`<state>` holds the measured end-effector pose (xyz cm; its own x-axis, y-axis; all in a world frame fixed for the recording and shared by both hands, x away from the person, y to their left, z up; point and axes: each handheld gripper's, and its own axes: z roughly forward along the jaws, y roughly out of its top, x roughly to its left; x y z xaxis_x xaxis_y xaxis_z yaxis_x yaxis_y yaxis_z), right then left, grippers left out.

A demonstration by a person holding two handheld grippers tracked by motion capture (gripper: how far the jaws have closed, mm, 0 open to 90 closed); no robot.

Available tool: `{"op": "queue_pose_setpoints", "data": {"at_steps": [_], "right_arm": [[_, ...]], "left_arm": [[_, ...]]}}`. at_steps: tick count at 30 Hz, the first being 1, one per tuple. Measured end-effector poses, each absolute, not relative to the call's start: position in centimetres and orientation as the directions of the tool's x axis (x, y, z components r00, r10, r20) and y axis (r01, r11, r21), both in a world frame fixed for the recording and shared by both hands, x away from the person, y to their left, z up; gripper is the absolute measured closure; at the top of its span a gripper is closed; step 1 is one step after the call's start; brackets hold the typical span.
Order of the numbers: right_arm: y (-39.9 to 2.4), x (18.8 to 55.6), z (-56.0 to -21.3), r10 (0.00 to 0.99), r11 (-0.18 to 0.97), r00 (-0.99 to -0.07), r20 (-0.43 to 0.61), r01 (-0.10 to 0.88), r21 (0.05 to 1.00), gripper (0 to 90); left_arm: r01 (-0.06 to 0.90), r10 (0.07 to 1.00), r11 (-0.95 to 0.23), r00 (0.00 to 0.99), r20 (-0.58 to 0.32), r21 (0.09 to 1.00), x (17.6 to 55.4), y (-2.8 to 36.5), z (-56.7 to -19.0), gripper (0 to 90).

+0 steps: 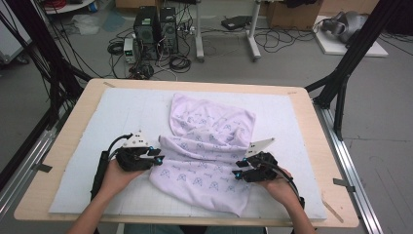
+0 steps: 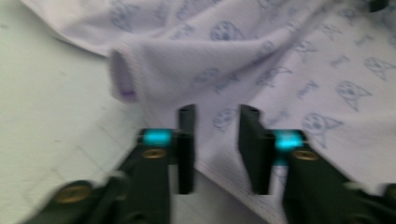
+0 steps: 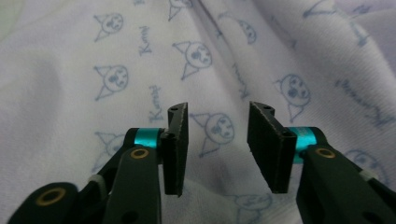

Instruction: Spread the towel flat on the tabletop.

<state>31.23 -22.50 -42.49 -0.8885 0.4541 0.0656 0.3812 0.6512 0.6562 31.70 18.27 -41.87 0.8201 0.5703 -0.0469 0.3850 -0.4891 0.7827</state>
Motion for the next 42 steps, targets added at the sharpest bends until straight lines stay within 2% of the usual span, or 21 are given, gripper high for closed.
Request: {"op": "queue_pose_setpoints", "data": {"at_steps": [1,2,4,6,7,8,10,12,16,22,25,35,38,40,42], "right_arm": [[-22.4,31.1,-42.7,0.457,0.656,-0.888,0.055,0.378,0.653,57.6],[-22.3,31.0,-42.9,0.455,0.666,-0.889,0.051,0.377,0.644,59.4],[-22.1,30.7,-43.4,0.453,0.677,-0.891,0.031,0.366,0.638,65.3],[-22.2,30.7,-43.5,0.448,0.669,-0.893,0.036,0.362,0.649,75.8],[-22.1,30.7,-43.5,0.447,0.672,-0.894,0.034,0.361,0.647,76.5],[-22.1,30.7,-43.5,0.446,0.674,-0.894,0.031,0.358,0.647,77.8],[-21.9,30.7,-43.4,0.433,0.687,-0.901,0.020,0.345,0.639,85.1],[-21.7,30.6,-43.3,0.423,0.702,-0.906,0.001,0.329,0.632,87.2],[-21.5,30.6,-42.0,0.422,0.675,-0.906,-0.005,0.311,0.669,87.6],[-21.3,30.6,-38.4,0.411,0.631,-0.910,-0.052,0.244,0.736,87.7],[-21.4,31.2,-37.3,0.425,0.619,-0.902,-0.075,0.229,0.751,87.7],[-21.1,36.4,-40.6,0.535,0.620,-0.844,-0.028,0.370,0.692,87.4],[-21.3,37.4,-41.5,0.552,0.603,-0.834,0.005,0.404,0.688,86.7],[-21.3,37.7,-41.8,0.555,0.600,-0.832,0.016,0.414,0.685,82.7],[-21.4,37.5,-41.7,0.555,0.595,-0.832,0.018,0.412,0.691,77.1]], "left_arm": [[0.382,0.560,-0.509,0.827,-0.040,0.772,31.5,18.0,-42.1,53.4],[0.382,0.552,-0.537,0.833,-0.029,0.752,31.5,17.8,-42.5,51.1],[0.392,0.542,-0.580,0.840,-0.021,0.714,31.6,17.4,-43.3,52.2],[0.367,0.522,-0.595,0.853,-0.003,0.716,31.4,17.2,-43.8,66.3],[0.363,0.514,-0.596,0.858,-0.007,0.716,31.4,17.2,-43.7,79.0],[0.359,0.511,-0.592,0.860,-0.008,0.721,31.4,17.1,-43.7,83.4],[0.362,0.496,-0.579,0.868,-0.036,0.731,31.3,17.5,-43.4,84.8],[0.361,0.504,-0.545,0.863,-0.049,0.757,31.1,18.2,-42.7,85.0],[0.327,0.512,-0.515,0.859,-0.021,0.792,29.9,19.3,-40.5,85.3],[0.246,0.497,-0.481,0.867,0.031,0.842,27.1,20.6,-35.5,85.2],[0.240,0.511,-0.469,0.859,0.039,0.850,27.2,20.8,-34.4,85.0],[0.392,0.643,-0.496,0.766,0.023,0.775,35.1,18.2,-40.3,84.3],[0.451,0.655,-0.493,0.756,-0.024,0.744,36.8,18.1,-41.9,83.8],[0.472,0.659,-0.484,0.751,-0.047,0.737,37.2,18.4,-42.2,80.2],[0.472,0.667,-0.468,0.743,-0.052,0.747,37.0,18.8,-41.7,72.8]]}}
